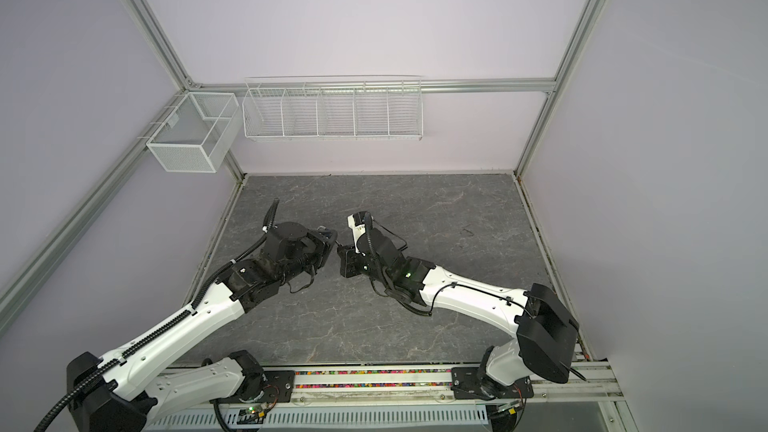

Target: Unlock with the key

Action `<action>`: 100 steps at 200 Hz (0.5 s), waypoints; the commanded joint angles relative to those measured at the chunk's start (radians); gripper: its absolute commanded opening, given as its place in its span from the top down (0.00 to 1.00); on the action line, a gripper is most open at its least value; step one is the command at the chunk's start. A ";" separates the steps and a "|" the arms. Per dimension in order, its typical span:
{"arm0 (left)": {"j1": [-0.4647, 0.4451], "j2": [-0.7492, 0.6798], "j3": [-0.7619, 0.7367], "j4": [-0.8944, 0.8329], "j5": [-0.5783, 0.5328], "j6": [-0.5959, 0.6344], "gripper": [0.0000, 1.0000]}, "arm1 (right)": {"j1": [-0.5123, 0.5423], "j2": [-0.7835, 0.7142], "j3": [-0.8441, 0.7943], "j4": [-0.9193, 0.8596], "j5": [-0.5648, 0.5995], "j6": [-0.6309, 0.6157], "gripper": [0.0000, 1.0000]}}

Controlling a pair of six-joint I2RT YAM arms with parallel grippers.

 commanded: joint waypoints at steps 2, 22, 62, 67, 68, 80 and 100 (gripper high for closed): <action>-0.033 0.012 -0.009 -0.048 0.147 -0.023 1.00 | 0.025 -0.011 0.049 0.230 -0.063 -0.059 0.94; -0.034 0.001 -0.016 -0.039 0.154 -0.031 1.00 | -0.018 -0.015 0.018 0.213 -0.012 -0.031 0.94; -0.036 0.000 -0.025 -0.020 0.163 -0.048 1.00 | 0.062 0.019 0.075 0.231 -0.020 -0.107 0.93; -0.035 0.004 -0.027 -0.009 0.167 -0.051 1.00 | 0.073 0.024 0.088 0.222 -0.008 -0.110 0.93; -0.036 0.005 -0.028 -0.008 0.168 -0.052 1.00 | 0.074 0.024 0.090 0.221 -0.006 -0.109 0.93; -0.036 0.008 -0.031 -0.002 0.179 -0.058 1.00 | 0.054 0.030 0.075 0.264 -0.004 -0.072 0.94; -0.036 0.000 -0.046 -0.006 0.176 -0.064 1.00 | -0.023 0.013 -0.007 0.391 -0.036 0.013 0.94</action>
